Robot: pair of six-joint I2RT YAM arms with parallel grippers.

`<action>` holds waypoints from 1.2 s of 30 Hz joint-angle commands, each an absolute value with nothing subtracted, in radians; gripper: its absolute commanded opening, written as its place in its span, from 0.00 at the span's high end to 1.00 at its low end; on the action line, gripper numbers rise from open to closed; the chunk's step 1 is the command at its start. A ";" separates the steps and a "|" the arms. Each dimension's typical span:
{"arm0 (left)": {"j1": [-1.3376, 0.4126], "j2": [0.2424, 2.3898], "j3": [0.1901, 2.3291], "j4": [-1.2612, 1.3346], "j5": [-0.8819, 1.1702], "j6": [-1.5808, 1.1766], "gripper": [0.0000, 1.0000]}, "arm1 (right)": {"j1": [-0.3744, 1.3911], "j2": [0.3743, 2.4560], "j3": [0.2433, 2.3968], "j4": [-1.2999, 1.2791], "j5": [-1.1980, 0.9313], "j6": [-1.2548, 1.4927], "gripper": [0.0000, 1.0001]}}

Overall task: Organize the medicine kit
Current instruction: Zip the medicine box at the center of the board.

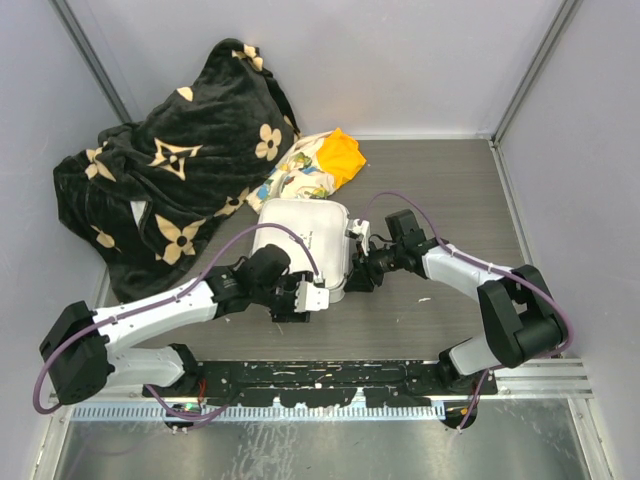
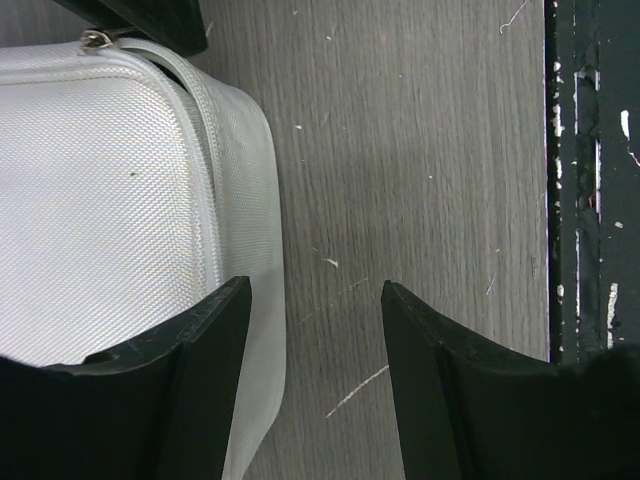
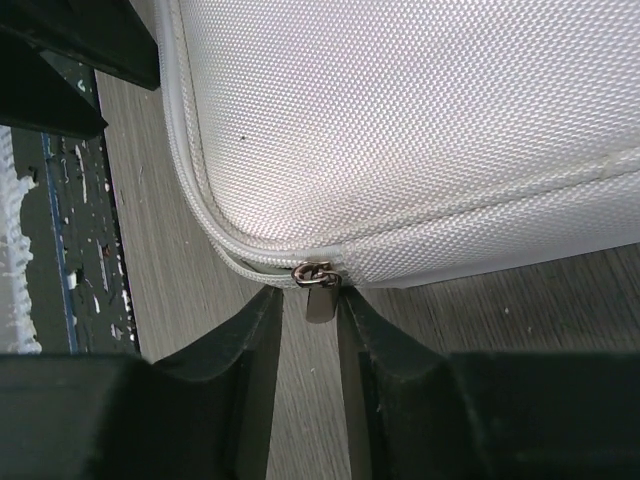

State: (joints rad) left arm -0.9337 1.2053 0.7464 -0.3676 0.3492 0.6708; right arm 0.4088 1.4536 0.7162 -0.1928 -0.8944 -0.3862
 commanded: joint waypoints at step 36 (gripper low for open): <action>-0.906 1.277 0.858 -0.291 0.157 0.699 0.44 | 0.210 1.546 1.001 -0.631 -0.874 -0.761 0.99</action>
State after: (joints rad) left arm -0.9234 1.2987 0.8570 -0.3309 0.2592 0.6815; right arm 0.2134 1.5776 0.9855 -0.6163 -0.8597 -0.7063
